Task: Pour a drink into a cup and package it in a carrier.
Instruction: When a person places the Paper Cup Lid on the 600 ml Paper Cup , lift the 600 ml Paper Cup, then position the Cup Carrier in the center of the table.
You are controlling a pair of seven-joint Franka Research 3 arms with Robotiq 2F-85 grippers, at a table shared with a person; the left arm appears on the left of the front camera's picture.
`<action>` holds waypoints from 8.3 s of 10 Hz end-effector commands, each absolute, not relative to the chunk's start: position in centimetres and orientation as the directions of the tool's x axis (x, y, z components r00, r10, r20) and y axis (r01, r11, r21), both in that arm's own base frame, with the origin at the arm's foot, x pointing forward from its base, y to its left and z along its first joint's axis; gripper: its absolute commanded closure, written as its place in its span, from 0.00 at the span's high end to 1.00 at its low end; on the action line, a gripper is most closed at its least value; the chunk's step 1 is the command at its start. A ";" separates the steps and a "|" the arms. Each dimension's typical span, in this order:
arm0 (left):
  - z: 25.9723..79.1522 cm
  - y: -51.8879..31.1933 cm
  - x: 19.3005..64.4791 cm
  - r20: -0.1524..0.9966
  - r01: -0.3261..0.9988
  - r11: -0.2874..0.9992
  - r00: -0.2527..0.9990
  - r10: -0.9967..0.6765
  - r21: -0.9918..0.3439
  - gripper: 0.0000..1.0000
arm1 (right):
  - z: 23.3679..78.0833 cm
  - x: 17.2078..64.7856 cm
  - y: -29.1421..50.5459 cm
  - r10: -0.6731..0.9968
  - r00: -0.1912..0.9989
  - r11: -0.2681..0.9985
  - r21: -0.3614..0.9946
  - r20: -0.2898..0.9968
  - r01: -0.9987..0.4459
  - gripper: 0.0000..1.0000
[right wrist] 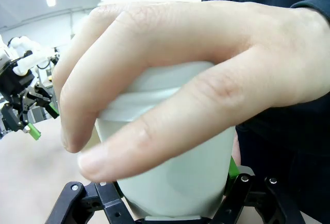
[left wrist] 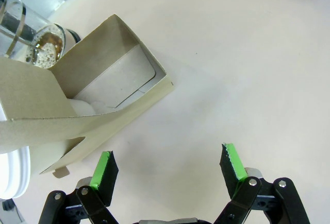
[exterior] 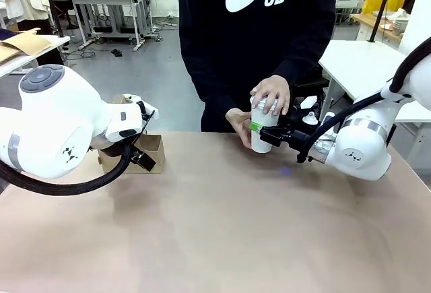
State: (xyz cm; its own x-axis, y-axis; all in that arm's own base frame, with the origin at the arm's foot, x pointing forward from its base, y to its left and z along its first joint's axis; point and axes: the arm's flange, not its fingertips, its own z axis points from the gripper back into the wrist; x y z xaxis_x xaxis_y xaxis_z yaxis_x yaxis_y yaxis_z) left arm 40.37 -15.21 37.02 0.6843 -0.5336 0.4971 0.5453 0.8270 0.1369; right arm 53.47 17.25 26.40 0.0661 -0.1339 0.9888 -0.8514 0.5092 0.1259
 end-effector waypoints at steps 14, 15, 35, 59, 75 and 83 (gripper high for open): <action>37.0 -15.2 40.4 0.498 0.546 0.827 0.684 -0.533 0.135 1.00 | 26.8 53.2 17.5 -0.134 0.053 0.521 0.116 0.990 -0.846 0.80; 37.0 -15.2 40.4 0.498 0.546 0.827 0.684 -0.533 0.135 1.00 | 26.8 53.2 17.5 -0.134 0.053 0.521 0.116 0.990 -0.846 0.80; 37.0 -15.2 40.4 0.498 0.546 0.827 0.684 -0.533 0.135 1.00 | 51.0 40.1 16.2 -0.135 0.050 0.331 0.092 0.990 -0.939 0.80; 57.7 -15.7 45.9 0.356 0.170 0.985 0.920 -0.163 0.010 1.00 | 51.0 40.3 17.3 -0.085 0.050 0.362 0.077 0.995 -0.929 0.80; 50.9 -13.7 53.2 0.249 -0.050 0.999 0.967 0.051 -0.007 0.00 | 51.0 40.3 17.3 -0.085 0.050 0.362 0.077 0.995 -0.929 0.80; 50.5 -13.4 53.2 0.240 -0.050 0.999 0.969 0.051 -0.011 0.00 | 51.0 40.3 17.3 -0.085 0.050 0.362 0.077 0.995 -0.929 0.80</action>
State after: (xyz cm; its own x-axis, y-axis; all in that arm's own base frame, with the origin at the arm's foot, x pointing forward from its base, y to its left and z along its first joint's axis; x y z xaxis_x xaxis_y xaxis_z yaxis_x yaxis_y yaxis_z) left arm 53.09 -13.46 50.57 0.9722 0.0539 0.2278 -0.0538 0.9985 -0.0070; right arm 40.02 17.04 50.36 0.0474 -0.0748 0.9961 -0.9324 0.3545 0.0709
